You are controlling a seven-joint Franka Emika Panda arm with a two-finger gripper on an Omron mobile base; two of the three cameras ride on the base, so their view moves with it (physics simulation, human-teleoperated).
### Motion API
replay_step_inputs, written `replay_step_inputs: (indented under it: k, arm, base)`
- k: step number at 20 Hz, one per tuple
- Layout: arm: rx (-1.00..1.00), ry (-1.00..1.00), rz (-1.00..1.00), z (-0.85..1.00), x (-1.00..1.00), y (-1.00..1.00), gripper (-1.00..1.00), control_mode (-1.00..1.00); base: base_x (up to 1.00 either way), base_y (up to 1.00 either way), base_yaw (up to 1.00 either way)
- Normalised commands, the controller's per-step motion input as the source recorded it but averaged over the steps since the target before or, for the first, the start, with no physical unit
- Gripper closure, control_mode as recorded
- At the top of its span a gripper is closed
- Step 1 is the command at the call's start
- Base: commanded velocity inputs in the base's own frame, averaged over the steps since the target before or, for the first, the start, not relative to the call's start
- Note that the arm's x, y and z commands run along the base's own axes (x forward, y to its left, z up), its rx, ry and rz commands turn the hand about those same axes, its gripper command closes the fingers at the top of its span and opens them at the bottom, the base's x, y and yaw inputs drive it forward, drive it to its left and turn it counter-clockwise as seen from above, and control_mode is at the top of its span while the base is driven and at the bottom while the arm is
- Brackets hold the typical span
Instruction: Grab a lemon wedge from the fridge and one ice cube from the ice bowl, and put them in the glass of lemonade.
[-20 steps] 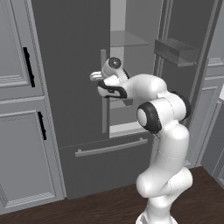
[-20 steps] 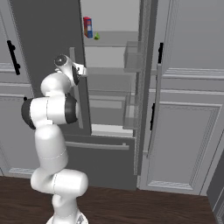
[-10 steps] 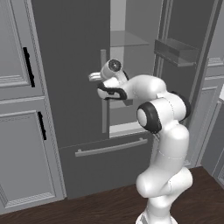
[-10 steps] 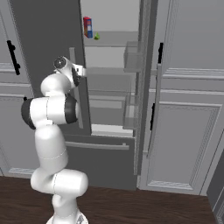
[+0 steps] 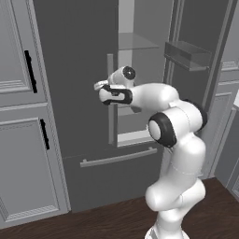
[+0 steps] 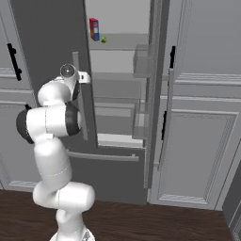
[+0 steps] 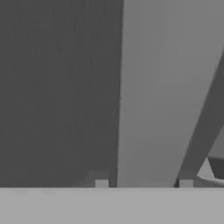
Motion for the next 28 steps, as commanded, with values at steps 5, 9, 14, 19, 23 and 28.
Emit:
replay_step_inputs:
  k: [5, 9, 14, 19, 23, 28]
  arm:
    - [0.00, -0.01, 0.25, 0.79, -1.00, 0.69, 1.00, -1.00]
    - [0.00, 0.00, 0.22, 0.86, -1.00, 0.75, 1.00, -1.00]
    - [0.00, 0.00, 0.19, 0.91, -1.00, 0.63, 1.00, -1.00]
    - [-0.01, 0.00, 0.19, 0.95, -1.00, 0.54, 1.00, -1.00]
    - [-0.03, 0.00, 0.12, 0.99, -1.00, 0.22, 1.00, -1.00]
    - [-0.02, 0.05, -0.04, 0.95, -0.87, -0.23, 1.00, -1.00]
  base:
    - [0.00, 0.00, 0.00]
    - [0.00, 0.00, 0.00]
    - [0.00, 0.00, 0.00]
    - [0.00, 0.00, 0.00]
    - [0.00, 0.00, 0.00]
    - [0.00, 0.00, 0.00]
